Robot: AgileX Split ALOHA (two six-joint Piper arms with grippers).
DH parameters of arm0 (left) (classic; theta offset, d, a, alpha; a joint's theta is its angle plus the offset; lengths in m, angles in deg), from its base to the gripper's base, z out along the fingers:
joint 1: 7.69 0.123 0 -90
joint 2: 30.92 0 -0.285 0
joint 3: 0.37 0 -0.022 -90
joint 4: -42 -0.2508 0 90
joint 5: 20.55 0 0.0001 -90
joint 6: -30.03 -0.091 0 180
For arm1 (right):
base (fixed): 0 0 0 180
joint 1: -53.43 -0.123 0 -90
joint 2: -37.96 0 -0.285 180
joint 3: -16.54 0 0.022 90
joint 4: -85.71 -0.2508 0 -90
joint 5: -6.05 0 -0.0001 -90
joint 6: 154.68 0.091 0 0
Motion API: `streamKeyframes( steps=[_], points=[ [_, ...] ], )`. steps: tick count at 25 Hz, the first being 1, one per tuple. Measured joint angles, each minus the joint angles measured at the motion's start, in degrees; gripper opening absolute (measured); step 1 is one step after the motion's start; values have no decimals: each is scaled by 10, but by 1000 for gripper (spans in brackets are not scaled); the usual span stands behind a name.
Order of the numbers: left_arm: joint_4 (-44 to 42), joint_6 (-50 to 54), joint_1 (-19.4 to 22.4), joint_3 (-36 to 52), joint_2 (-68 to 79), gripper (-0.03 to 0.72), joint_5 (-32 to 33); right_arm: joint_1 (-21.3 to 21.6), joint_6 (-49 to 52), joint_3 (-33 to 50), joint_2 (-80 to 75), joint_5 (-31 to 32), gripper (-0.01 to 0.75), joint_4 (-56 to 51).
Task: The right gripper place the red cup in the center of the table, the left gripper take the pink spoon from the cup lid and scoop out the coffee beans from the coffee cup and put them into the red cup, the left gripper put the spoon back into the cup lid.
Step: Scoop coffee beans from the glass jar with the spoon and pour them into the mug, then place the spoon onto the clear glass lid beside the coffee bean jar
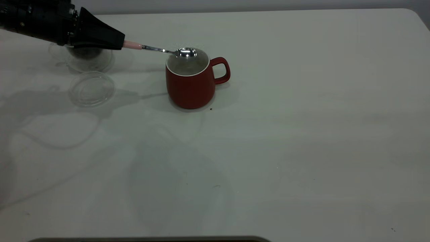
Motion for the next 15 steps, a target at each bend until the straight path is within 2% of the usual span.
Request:
streamKeyframes(
  steps=[6, 11, 15],
  points=[
    [-20, 59, 12, 3, -58, 126, 12, 0, 0, 0, 0, 0, 588, 0],
    [-28, 76, 61, 76, -110, 126, -6, 0, 0, 0, 0, 0, 588, 0],
    [-27, 74, 117, 149, -151, 126, -22, 0, 0, 0, 0, 0, 588, 0]
  ],
)
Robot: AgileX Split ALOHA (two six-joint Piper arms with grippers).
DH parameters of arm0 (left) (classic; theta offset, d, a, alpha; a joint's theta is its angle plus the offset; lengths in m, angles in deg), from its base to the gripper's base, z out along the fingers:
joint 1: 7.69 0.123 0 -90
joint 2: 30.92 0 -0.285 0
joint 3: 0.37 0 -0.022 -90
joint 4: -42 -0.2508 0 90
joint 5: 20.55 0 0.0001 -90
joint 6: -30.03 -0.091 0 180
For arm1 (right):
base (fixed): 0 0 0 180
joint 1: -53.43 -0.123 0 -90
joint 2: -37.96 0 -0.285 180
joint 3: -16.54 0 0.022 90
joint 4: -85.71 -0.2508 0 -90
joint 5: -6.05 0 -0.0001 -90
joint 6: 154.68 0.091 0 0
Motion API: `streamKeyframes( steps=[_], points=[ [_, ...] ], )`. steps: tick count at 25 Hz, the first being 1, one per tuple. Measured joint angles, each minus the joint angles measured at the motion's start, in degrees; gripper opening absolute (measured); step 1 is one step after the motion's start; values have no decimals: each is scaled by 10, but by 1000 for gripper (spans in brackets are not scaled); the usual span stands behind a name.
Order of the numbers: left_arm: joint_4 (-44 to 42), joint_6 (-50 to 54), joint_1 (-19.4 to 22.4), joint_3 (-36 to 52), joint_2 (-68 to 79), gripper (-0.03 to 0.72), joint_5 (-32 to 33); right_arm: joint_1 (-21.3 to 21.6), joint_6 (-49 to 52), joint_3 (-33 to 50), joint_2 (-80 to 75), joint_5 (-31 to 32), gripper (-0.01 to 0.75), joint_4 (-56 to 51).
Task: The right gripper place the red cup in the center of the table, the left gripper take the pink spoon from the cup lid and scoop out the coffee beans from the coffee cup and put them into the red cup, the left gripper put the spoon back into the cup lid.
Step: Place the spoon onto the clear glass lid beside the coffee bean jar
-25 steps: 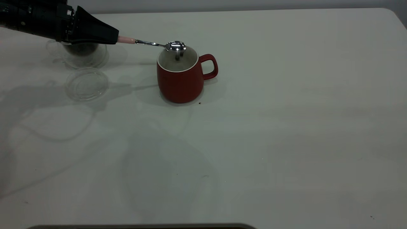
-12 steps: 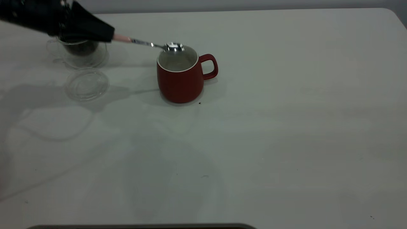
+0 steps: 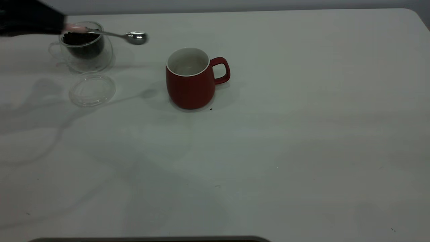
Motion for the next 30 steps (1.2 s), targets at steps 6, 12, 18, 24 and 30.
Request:
streamKeyframes(
  steps=[6, 12, 18, 24, 30],
  points=[
    [30, -38, 100, 85, -7, 126, -16, 0, 0, 0, 0, 0, 588, 0],
    [54, -51, 174, 125, -2, 126, -47, 0, 0, 0, 0, 0, 588, 0],
    [65, -45, 188, 113, 43, 126, -63, 0, 0, 0, 0, 0, 588, 0],
    [68, -45, 187, 74, 100, 126, -59, 0, 0, 0, 0, 0, 588, 0],
    [70, -50, 161, 38, 136, 126, -61, 0, 0, 0, 0, 0, 588, 0]
  ],
)
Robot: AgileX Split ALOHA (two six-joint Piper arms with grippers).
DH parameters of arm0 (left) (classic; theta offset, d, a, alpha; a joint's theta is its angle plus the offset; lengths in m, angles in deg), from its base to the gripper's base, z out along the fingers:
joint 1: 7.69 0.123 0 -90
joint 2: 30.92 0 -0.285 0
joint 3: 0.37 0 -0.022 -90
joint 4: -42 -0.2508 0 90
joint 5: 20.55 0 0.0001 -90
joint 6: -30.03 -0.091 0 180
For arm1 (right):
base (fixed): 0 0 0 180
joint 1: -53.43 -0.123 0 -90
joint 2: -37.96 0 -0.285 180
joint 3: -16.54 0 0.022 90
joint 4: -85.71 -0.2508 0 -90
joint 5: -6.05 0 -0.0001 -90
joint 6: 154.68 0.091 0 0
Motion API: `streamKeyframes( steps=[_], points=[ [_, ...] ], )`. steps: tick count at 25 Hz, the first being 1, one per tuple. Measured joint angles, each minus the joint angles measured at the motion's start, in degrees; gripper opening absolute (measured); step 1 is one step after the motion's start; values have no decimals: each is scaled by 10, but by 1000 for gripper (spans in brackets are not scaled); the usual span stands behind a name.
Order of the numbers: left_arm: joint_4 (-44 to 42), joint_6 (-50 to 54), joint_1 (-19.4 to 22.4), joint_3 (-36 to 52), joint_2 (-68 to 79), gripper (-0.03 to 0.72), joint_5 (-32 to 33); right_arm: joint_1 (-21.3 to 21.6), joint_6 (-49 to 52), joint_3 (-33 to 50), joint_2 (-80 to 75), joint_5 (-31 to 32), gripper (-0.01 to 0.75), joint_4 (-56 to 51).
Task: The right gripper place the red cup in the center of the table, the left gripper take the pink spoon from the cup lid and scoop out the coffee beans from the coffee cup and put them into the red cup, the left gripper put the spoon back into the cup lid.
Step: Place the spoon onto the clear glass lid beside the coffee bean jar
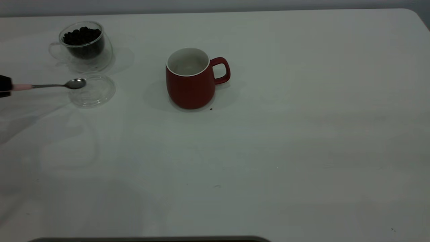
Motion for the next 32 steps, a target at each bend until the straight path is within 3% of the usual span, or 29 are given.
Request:
streamKeyframes(
  steps=[14, 32],
  points=[
    [16, -9, -54, -34, 31, 126, -27, 0, 0, 0, 0, 0, 588, 0],
    [36, -8, -56, -43, 57, 126, -20, 0, 0, 0, 0, 0, 588, 0]
  ],
)
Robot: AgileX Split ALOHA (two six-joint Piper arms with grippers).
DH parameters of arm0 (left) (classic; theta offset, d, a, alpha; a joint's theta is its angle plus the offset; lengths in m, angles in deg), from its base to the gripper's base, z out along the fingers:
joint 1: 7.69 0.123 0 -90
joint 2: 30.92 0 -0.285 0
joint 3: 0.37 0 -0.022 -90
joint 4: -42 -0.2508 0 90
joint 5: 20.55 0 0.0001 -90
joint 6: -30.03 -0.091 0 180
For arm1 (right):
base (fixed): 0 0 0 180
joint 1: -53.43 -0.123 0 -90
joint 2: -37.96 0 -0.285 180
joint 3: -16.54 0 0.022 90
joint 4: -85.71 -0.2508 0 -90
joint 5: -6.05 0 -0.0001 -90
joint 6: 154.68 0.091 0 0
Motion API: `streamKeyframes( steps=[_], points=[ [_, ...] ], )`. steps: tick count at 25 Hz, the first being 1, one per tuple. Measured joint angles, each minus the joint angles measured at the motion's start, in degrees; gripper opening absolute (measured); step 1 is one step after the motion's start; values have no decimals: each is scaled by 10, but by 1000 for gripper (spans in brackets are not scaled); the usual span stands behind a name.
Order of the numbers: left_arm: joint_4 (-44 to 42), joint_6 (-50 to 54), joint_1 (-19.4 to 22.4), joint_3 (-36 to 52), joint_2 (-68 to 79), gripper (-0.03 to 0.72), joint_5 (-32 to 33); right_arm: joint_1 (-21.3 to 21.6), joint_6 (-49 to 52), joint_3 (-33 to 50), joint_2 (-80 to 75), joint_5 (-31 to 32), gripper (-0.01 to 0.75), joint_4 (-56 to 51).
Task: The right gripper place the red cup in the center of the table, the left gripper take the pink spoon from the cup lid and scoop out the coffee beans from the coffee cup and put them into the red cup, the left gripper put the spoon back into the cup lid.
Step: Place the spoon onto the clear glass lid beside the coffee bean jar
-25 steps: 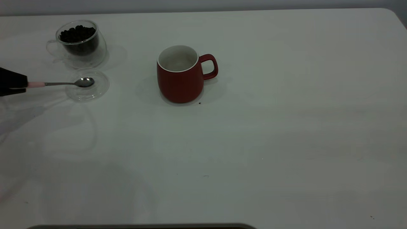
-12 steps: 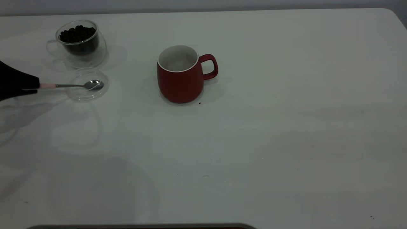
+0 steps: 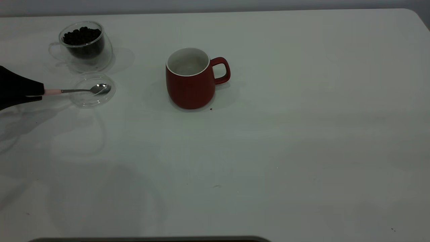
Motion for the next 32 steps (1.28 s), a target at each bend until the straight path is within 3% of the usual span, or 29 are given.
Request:
streamKeyframes(
  steps=[11, 22, 27, 32],
  points=[
    [8, 0, 0, 0, 0, 144, -2, 0, 0, 0, 0, 0, 588, 0],
    [10, 0, -20, 0, 0, 364, -19, 0, 0, 0, 0, 0, 588, 0],
    [11, 0, -50, 0, 0, 413, -49, 0, 0, 0, 0, 0, 588, 0],
    [11, 0, -53, 0, 0, 426, -52, 0, 0, 0, 0, 0, 588, 0]
  ],
)
